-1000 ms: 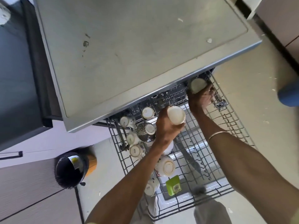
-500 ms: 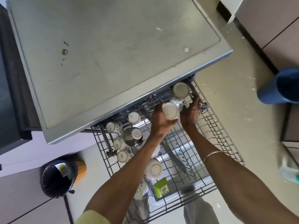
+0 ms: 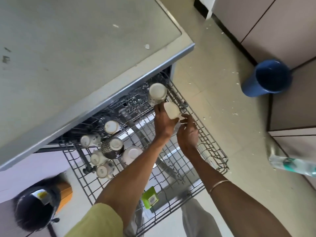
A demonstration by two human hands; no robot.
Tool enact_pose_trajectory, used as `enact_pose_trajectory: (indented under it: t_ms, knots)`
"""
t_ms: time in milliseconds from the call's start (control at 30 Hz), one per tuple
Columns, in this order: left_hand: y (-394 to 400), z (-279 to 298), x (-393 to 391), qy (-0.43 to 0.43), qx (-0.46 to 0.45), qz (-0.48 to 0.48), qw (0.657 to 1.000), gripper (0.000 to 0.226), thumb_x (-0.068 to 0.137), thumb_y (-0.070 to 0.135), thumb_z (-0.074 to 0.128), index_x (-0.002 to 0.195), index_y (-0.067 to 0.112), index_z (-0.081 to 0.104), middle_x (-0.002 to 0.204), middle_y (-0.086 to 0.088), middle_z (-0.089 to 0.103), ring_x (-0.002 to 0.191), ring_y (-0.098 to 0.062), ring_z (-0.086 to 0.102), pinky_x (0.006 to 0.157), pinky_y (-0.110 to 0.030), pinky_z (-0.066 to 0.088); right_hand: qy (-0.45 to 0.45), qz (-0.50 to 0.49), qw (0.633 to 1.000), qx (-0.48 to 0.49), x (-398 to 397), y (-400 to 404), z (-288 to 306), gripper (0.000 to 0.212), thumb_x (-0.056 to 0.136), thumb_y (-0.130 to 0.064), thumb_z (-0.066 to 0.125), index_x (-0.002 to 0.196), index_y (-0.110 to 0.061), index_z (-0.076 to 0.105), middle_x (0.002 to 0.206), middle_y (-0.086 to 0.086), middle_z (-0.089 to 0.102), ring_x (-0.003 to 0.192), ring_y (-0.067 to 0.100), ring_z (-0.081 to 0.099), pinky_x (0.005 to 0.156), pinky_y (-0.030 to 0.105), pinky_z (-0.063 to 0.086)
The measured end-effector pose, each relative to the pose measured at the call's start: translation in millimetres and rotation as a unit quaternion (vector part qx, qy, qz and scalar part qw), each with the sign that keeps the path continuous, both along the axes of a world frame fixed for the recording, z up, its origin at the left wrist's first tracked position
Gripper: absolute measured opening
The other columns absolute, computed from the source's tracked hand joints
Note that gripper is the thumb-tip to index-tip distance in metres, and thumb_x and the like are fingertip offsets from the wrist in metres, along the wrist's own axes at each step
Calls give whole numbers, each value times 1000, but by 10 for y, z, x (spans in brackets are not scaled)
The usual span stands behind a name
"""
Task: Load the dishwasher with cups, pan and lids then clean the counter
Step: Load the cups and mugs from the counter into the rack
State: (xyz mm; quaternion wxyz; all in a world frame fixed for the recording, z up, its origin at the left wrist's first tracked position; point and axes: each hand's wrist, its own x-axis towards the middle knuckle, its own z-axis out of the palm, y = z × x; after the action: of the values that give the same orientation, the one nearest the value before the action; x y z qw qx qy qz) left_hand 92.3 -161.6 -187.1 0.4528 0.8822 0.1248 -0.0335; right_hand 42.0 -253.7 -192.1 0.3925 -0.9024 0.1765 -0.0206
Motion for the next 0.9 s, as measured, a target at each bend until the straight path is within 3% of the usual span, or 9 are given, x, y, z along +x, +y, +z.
enact_pose_trajectory:
  t_ms: [67, 167, 333, 400, 500, 533, 667, 767, 900]
  knots:
    - [-75, -43, 18, -7, 2, -2, 1000, 98, 62, 25, 91, 142, 6, 39, 143, -15, 39, 118, -11, 45, 98, -4, 36, 34, -3, 999, -2, -22, -54, -5, 46, 86, 5, 44, 126, -17, 49, 109, 8, 70, 85, 28, 68, 62, 32, 53]
    - [-100, -83, 23, -21, 8, -3, 1000, 102, 64, 22, 90, 147, 9, 33, 145, -14, 35, 123, -23, 47, 105, -34, 45, 112, 14, 994, -10, -18, -80, -24, 56, 82, 7, 44, 132, -19, 50, 125, 9, 65, 100, 30, 67, 77, 40, 57]
    - [-64, -73, 32, -13, 55, -27, 998, 114, 62, 39, 86, 154, 15, 22, 153, -11, 33, 128, -27, 44, 101, -40, 45, 163, 86, 981, -52, 21, -129, 0, 63, 83, 3, 47, 139, -23, 47, 126, 12, 64, 107, 33, 65, 85, 43, 54]
    - [-56, -58, -4, -16, 41, -34, 998, 115, 63, 66, 68, 155, 16, 21, 154, -11, 31, 129, -25, 43, 99, -35, 46, 180, 106, 976, -64, 33, -146, 14, 61, 85, 2, 48, 140, -22, 45, 123, 13, 64, 107, 34, 65, 84, 44, 55]
    - [1, -65, -71, -47, 31, -24, 998, 125, 55, 94, 33, 155, 20, 21, 151, -12, 32, 121, -12, 39, 92, -12, 36, 192, 120, 972, -57, 48, -155, 39, 59, 86, 3, 49, 141, -18, 45, 123, 17, 64, 108, 35, 64, 85, 44, 55]
    - [26, -59, -90, -46, 30, -19, 998, 123, 55, 91, 40, 155, 20, 22, 150, -13, 33, 121, -13, 40, 94, -14, 38, 194, 125, 971, -55, 44, -156, 49, 57, 86, 2, 49, 139, -16, 46, 123, 18, 64, 109, 36, 64, 86, 44, 54]
    - [88, 50, -167, -16, 51, -6, 999, 119, 55, 43, 86, 154, 22, 23, 146, -17, 38, 122, -27, 49, 97, -37, 50, 198, 137, 969, -64, -6, -164, 103, 52, 84, 1, 50, 135, -12, 51, 123, 18, 63, 111, 37, 62, 87, 42, 53]
    - [173, 128, -279, -5, 114, -13, 993, 97, 74, 30, 83, 152, 17, 26, 147, -18, 41, 125, -32, 52, 97, -41, 52, 203, 153, 964, -76, -73, -114, 242, 53, 86, 1, 49, 138, -12, 49, 130, 18, 59, 117, 36, 59, 91, 41, 51]
    - [391, 422, -541, -5, 204, -46, 978, 54, 89, 16, 68, 137, 5, 47, 132, -17, 58, 119, -31, 58, 99, -44, 50, 198, 184, 958, -95, -187, -13, 541, 46, 86, -4, 51, 131, -10, 52, 122, 18, 63, 111, 37, 62, 87, 41, 52]
